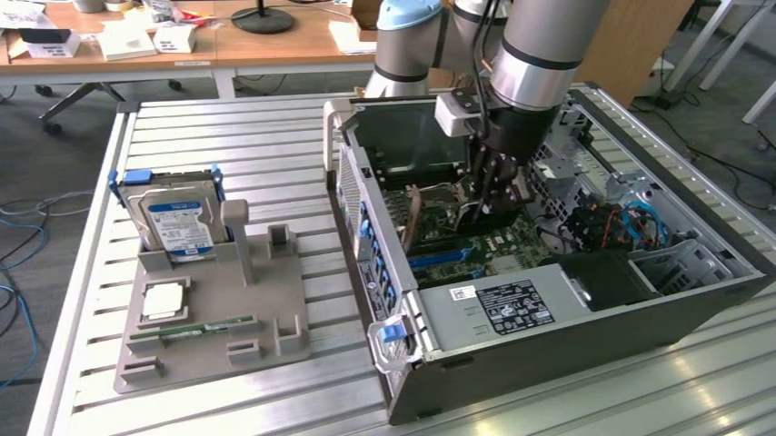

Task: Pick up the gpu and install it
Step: 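Insert the gpu into the slot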

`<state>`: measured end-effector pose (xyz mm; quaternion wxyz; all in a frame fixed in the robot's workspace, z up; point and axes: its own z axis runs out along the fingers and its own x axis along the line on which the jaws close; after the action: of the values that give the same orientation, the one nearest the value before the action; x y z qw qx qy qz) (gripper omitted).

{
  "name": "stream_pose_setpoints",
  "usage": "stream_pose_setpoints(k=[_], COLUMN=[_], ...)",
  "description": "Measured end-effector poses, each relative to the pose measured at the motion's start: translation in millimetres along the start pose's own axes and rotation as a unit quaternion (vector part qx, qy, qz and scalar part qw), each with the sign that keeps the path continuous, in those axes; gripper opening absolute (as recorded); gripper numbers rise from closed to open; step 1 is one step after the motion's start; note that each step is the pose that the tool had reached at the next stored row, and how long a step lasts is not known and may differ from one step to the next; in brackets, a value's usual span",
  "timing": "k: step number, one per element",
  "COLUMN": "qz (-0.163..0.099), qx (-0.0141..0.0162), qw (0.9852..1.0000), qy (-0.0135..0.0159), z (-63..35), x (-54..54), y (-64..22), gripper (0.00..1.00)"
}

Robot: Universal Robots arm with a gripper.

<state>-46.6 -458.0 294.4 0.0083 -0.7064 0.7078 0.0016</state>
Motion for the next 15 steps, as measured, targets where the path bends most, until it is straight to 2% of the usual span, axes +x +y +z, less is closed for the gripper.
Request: stream_pose_setpoints(k=[15], qz=[0.000], qx=[0.0000], qw=[1.0000], qy=[-0.0001], z=[10.5], x=[0.1], y=[1.9], gripper=[0.26])
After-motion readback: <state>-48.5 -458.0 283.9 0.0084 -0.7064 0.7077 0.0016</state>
